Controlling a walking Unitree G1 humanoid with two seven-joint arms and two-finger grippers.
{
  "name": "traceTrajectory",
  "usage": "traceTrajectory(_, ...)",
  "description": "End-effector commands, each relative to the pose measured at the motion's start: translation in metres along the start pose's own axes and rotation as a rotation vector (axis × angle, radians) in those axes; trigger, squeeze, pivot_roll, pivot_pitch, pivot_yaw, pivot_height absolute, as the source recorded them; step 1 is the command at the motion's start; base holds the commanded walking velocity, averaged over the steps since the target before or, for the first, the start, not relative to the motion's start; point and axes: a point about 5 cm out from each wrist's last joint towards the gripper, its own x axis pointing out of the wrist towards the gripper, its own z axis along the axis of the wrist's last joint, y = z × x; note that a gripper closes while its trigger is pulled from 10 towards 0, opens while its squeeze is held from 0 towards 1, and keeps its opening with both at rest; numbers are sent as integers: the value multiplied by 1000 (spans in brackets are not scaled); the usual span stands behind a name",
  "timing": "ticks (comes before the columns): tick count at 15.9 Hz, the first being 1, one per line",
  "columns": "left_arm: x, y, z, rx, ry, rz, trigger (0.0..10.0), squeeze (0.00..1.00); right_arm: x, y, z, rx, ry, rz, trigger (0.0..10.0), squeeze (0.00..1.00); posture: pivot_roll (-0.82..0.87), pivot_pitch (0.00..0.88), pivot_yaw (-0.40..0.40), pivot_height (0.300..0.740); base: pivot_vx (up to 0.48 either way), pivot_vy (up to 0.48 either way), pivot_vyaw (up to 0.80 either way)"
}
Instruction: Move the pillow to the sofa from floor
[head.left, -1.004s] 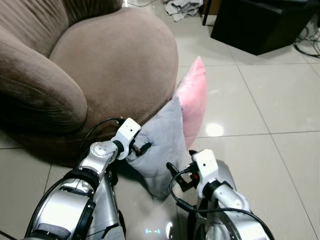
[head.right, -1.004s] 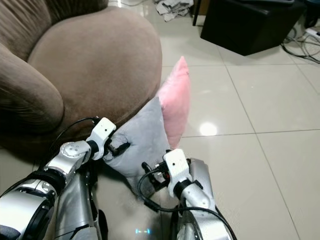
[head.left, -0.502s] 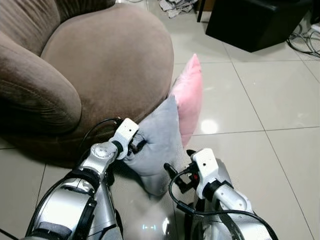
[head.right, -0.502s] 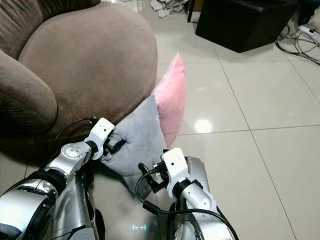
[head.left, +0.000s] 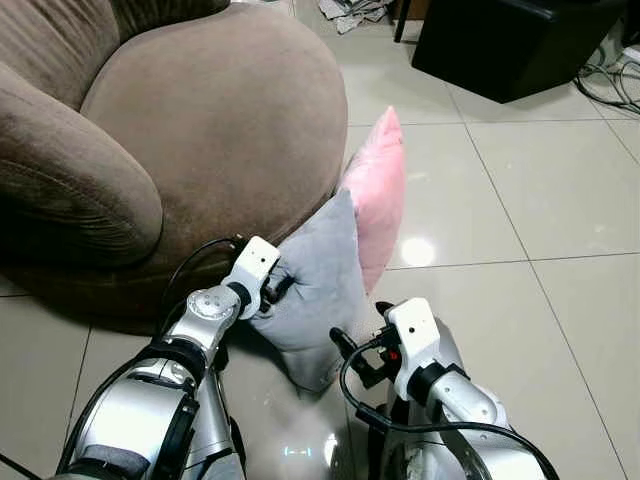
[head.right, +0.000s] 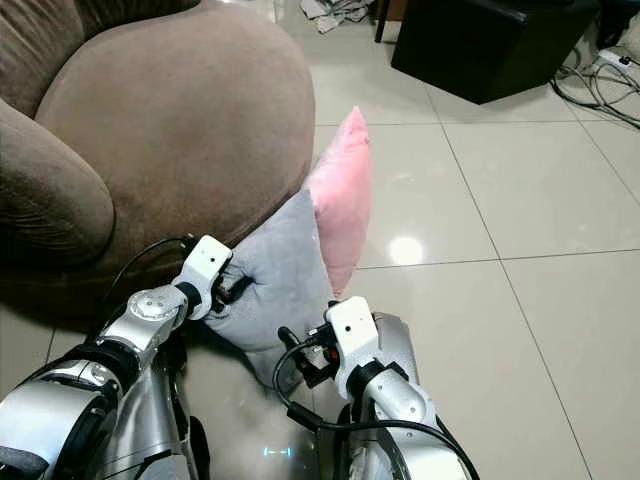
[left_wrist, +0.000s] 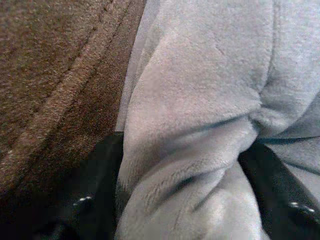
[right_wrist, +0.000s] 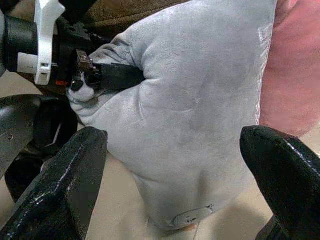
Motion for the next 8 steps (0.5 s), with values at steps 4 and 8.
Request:
traceTrajectory(4,0,-7,-8,-56,25,-33,118,1000,-3,1,-3,9,17,-6,10000,0,-102,195,-76,442,0,0,0)
traceTrajectory(8,1,-9,-7,-61,19,-47,10000,1000,-4,0,-4,9,24,-6,10000,0,-105,191,-77,442,0,0,0)
